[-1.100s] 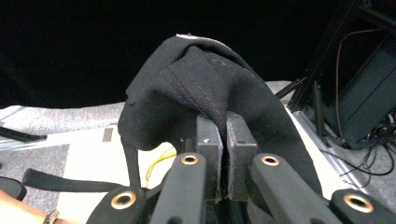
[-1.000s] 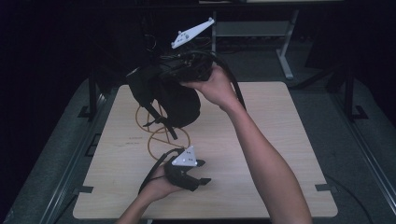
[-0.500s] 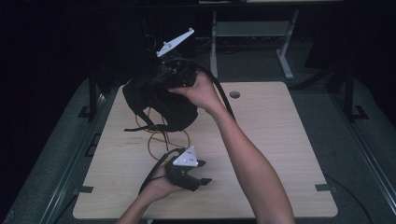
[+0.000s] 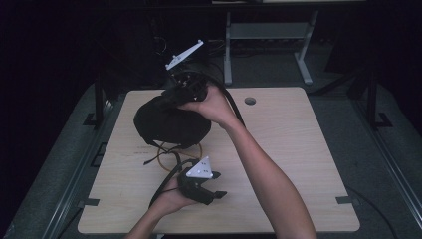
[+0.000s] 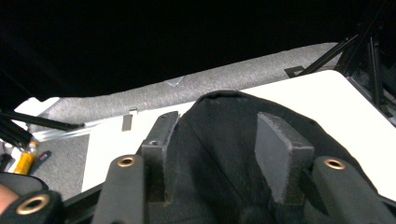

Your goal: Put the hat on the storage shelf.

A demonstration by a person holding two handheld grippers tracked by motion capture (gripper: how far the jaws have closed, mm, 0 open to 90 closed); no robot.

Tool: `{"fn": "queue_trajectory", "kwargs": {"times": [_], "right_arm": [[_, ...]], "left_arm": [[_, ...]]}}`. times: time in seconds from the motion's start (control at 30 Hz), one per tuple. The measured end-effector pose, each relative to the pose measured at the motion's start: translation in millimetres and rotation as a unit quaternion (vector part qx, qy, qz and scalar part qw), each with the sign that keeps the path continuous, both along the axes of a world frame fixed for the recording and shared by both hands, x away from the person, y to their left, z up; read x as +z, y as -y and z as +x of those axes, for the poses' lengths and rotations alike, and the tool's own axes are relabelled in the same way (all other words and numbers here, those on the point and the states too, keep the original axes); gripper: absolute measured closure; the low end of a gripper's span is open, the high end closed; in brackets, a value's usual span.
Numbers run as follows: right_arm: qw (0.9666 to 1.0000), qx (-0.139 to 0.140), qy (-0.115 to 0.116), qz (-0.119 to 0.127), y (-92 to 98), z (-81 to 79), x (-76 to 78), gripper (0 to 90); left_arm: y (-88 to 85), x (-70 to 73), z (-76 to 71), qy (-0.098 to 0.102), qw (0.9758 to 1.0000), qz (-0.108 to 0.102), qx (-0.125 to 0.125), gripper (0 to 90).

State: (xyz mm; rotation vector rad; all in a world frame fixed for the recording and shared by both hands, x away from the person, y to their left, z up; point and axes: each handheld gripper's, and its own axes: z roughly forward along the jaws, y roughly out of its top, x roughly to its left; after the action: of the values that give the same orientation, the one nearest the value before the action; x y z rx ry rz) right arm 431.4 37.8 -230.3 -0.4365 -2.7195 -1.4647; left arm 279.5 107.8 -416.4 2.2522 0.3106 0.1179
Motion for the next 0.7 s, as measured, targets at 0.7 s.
{"fn": "queue_trajectory", "kwargs": {"times": [0.7], "right_arm": [[0.9978,-0.058,0.014,0.028,62.7,-0.6,-1.6,37.3]], "left_arm": [[-6.3,-1.8,-0.8,-0.003,0.9998,-0.011,0.019,34.4]]}}
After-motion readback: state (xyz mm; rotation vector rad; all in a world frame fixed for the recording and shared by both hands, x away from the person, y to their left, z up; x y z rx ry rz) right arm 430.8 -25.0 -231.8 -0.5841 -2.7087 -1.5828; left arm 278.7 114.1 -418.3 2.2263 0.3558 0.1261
